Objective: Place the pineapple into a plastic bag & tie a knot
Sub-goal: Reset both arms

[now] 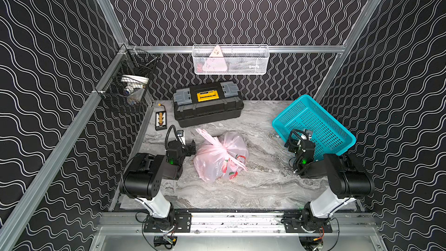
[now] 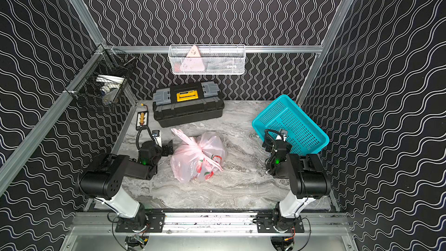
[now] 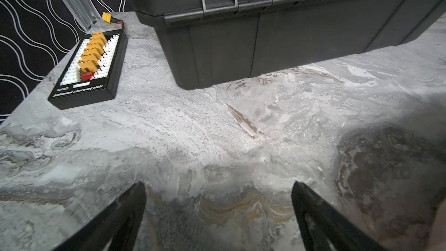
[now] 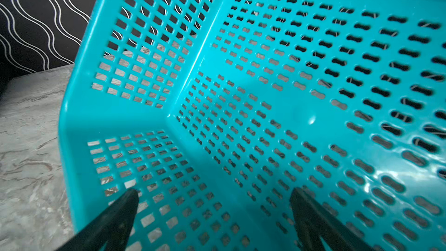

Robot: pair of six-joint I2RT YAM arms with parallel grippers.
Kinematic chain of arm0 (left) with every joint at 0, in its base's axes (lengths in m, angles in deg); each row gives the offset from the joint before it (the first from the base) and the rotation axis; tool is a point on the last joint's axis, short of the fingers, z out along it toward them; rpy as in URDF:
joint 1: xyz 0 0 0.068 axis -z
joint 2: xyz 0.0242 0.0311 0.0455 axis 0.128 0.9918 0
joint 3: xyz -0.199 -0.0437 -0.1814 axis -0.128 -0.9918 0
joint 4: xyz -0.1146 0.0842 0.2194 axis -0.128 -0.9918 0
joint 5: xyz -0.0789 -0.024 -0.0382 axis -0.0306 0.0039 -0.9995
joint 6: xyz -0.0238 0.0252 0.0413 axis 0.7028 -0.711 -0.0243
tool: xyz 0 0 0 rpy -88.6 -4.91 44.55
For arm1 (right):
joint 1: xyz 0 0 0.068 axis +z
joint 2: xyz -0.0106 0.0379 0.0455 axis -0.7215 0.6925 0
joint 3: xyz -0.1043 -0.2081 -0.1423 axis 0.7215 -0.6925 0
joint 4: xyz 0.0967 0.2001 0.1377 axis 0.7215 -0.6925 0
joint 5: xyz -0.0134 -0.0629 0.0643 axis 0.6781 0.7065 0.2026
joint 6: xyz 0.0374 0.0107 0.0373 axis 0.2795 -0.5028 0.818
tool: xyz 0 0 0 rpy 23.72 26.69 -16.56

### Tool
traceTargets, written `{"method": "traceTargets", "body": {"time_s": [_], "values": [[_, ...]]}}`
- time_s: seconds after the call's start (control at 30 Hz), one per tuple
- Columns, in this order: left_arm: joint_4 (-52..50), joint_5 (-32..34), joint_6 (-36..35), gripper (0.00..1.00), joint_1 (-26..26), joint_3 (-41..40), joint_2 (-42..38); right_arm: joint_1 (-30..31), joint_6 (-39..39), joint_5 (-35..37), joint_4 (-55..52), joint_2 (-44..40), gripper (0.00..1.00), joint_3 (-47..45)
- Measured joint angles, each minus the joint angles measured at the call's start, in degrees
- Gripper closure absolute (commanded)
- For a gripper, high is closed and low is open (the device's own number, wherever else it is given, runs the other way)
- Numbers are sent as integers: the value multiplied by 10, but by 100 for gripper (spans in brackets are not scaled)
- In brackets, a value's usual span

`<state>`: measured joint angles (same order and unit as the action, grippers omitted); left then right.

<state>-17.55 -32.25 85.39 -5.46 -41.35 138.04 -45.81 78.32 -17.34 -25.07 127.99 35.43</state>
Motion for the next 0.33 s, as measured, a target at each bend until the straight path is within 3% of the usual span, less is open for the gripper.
{"method": "traceTargets", "body": {"time_s": [0.33], "values": [[3, 5, 0, 1, 2, 6, 4, -5, 1, -13, -7, 2, 0, 8]]}}
